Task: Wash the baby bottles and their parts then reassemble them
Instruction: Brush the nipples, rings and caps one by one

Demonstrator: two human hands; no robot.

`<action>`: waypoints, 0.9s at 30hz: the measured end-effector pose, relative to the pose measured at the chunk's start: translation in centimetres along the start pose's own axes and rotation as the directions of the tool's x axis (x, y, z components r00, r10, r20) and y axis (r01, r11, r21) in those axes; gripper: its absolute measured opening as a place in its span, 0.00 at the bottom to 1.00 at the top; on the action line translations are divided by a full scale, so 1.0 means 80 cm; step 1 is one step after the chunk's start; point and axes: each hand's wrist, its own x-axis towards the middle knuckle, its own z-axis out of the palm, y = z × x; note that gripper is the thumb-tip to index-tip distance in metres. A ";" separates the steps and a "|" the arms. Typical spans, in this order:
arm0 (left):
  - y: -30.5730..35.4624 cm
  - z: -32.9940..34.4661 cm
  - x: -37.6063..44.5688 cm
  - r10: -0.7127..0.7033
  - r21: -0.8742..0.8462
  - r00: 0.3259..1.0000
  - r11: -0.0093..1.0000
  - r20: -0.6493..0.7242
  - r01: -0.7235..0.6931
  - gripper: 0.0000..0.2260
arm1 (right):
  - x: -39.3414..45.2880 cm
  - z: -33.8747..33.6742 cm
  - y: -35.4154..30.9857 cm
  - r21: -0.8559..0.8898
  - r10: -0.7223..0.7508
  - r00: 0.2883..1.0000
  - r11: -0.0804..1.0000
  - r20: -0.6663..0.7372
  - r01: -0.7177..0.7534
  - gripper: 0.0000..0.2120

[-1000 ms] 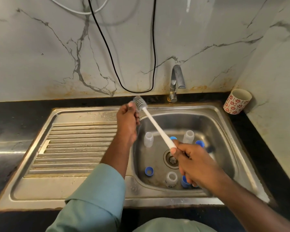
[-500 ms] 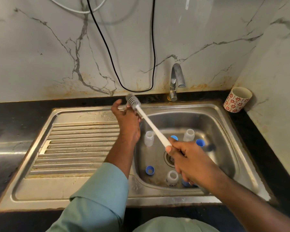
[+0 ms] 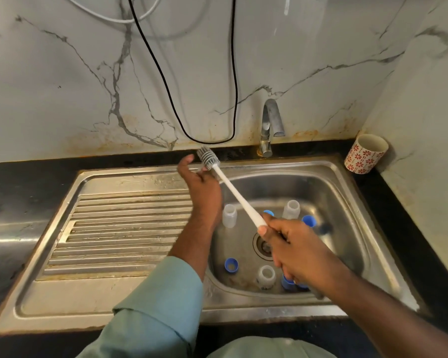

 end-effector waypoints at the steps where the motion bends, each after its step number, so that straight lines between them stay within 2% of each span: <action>1: 0.001 -0.002 0.007 0.011 -0.001 1.000 1.000 -0.011 -0.011 0.20 | -0.005 0.001 0.001 0.001 -0.008 1.000 1.000 0.015 0.008 0.07; 5: 0.003 0.005 0.000 0.065 0.069 0.996 0.995 0.061 -0.070 0.20 | 0.003 0.001 -0.002 0.031 0.006 1.000 0.999 -0.010 -0.006 0.09; 9: 0.004 -0.008 0.020 -0.022 -0.095 0.994 0.995 -0.105 0.012 0.21 | -0.005 0.001 0.006 -0.003 0.026 0.999 1.000 0.025 -0.026 0.07; 13: -0.005 0.005 -0.001 0.026 0.042 1.000 0.999 0.013 -0.026 0.19 | 0.001 -0.002 0.003 0.043 0.039 0.999 0.998 0.007 -0.039 0.06; 17: -0.005 -0.006 0.017 -0.019 -0.052 0.999 0.999 -0.039 0.017 0.19 | -0.006 -0.004 0.001 0.042 0.027 0.999 0.999 0.031 -0.028 0.08; 20: -0.003 0.004 -0.003 0.011 0.036 0.999 0.999 0.042 -0.012 0.17 | 0.000 -0.001 -0.004 0.073 0.027 0.999 0.997 0.022 -0.029 0.06; 23: 0.003 0.007 0.003 -0.095 -0.106 0.994 0.990 -0.056 0.089 0.18 | 0.002 -0.005 -0.002 0.054 0.022 1.000 0.998 0.010 -0.022 0.07; 25: 0.008 -0.005 0.019 -0.132 -0.198 0.983 0.975 -0.125 0.106 0.18 | -0.010 0.000 0.008 0.056 0.037 0.999 0.998 0.033 -0.039 0.07; 27: 0.006 -0.005 0.012 -0.097 -0.099 0.992 0.991 -0.078 0.089 0.16 | -0.011 0.004 0.009 0.079 0.047 0.998 0.996 0.031 -0.049 0.08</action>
